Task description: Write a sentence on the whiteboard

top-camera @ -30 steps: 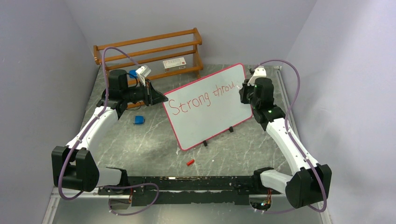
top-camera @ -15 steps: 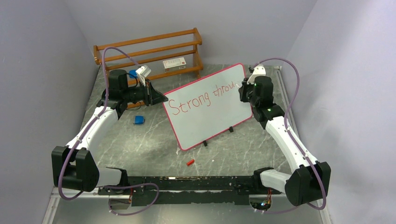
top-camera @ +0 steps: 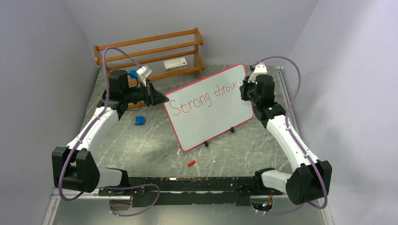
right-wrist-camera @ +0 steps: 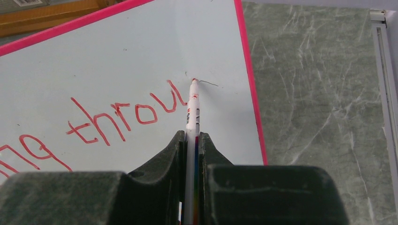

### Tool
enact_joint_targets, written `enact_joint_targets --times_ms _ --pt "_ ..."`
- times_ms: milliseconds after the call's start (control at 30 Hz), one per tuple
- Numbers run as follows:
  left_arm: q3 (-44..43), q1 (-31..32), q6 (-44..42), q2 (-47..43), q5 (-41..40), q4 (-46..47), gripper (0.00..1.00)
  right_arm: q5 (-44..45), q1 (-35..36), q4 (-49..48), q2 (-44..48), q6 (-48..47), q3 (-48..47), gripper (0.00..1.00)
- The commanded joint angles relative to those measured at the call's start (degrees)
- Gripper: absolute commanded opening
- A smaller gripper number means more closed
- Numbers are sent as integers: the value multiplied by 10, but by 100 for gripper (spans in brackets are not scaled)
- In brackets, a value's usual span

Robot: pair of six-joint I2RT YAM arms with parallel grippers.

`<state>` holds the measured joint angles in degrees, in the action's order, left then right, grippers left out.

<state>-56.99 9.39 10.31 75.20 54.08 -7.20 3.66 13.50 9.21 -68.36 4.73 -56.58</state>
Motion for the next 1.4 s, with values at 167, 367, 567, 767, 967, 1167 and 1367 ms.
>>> enact_joint_targets --times_ms 167,367,567,767,967,1167,1367 --pt "7 18 -44 14 -38 -50 5 -28 -4 -16 1 -10 -13 0" --pt "7 18 -43 14 -39 -50 5 -34 -5 -3 0 -12 -12 0" --pt "7 17 -42 14 -37 -49 5 -34 -4 10 7 -10 -1 0" --pt "7 18 -42 14 -38 -49 5 -35 -4 23 13 -9 7 0" --pt "7 18 -42 14 -37 -48 5 -31 -5 31 15 -5 15 0" --pt "8 17 -42 13 -37 -48 5 -3 -5 35 13 0 19 0" --pt "8 18 -42 13 -37 -48 5 10 -4 22 10 1 18 0"
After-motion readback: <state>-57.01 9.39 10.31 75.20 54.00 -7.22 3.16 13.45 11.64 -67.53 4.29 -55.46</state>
